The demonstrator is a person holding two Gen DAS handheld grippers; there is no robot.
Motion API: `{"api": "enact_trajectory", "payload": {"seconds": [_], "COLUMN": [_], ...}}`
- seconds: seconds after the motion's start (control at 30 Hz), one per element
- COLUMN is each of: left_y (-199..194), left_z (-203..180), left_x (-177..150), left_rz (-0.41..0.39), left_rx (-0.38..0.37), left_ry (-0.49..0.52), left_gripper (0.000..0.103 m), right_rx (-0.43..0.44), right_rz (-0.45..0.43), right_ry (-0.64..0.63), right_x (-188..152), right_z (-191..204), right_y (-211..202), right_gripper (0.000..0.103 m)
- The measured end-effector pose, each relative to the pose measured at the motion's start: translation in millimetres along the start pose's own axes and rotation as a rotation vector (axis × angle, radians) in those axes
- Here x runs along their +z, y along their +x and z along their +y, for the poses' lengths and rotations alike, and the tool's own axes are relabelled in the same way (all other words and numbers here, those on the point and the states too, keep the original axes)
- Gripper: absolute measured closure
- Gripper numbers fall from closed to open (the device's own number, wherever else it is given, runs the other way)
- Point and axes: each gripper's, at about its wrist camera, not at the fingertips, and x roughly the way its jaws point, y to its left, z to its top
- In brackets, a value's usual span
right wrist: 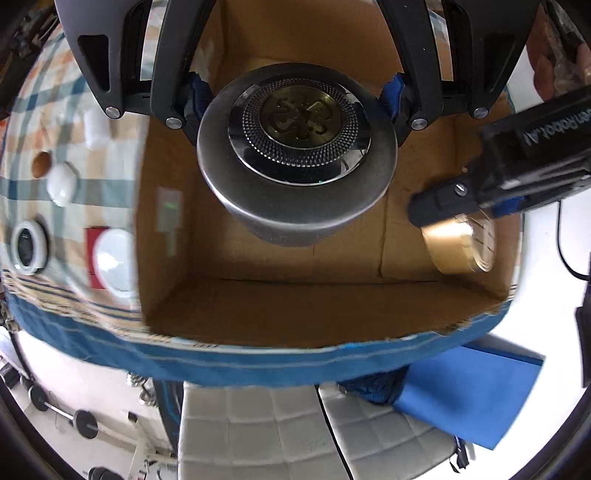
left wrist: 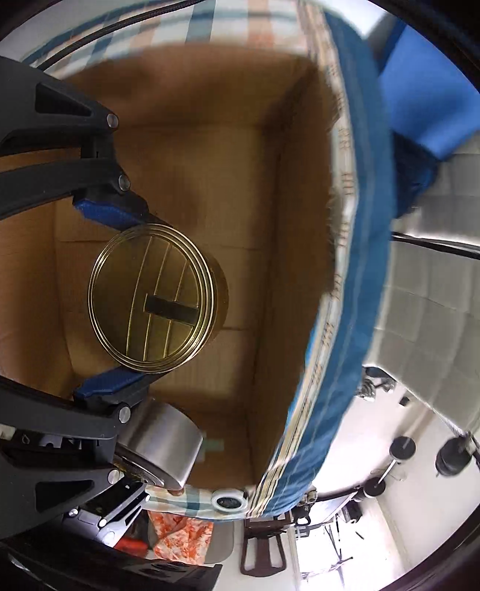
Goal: Organize rigid objects
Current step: 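Carry the gold tin with the left tool and the silver light with the right tool into the box, then open the left gripper releasing the gold tin while the right gripper releases the silver light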
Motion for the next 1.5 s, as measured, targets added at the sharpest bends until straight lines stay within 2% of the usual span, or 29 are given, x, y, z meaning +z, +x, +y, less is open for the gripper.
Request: {"api": "enact_trajectory", "payload": {"seconds": [0.3,0.6,0.83,0.97,1.2,1.37,1.43,1.5], "left_y": [53,63,56,38,-9,-35,-46,-56], "left_z": [14,11,8,6,-2,-6,-1,0], "left_x": [17,14,8,-3,-36,-69,-77,-83], "left_rz": [0.101,0.113,0.142,0.119,0.043,-0.027,-0.057,-0.092], "left_rx": [-0.014,0.035,0.045,0.033,0.033,0.105,0.144,0.178], "left_ry": [-0.039,-0.016,-0.036,-0.048,-0.043,-0.007,0.006,0.021], "left_gripper": [0.040,0.040,0.040,0.032,0.019,0.013,0.002,0.000], "right_rx": [-0.026,-0.037,-0.041,-0.048,-0.056,-0.097,-0.115,-0.126], "right_rz": [0.075,0.116,0.136,0.130,0.096,0.056,0.034,0.020], "right_ry": [0.019,0.017,0.033,0.032,0.030,0.026,0.026,0.030], "right_x": [31,35,33,26,4,-14,-27,-31], "right_z": [0,1,3,4,11,23,25,30], "right_y": [58,88,88,77,48,29,20,8], "right_gripper": [0.031,0.030,0.029,0.022,0.020,0.001,0.000,0.000]}}
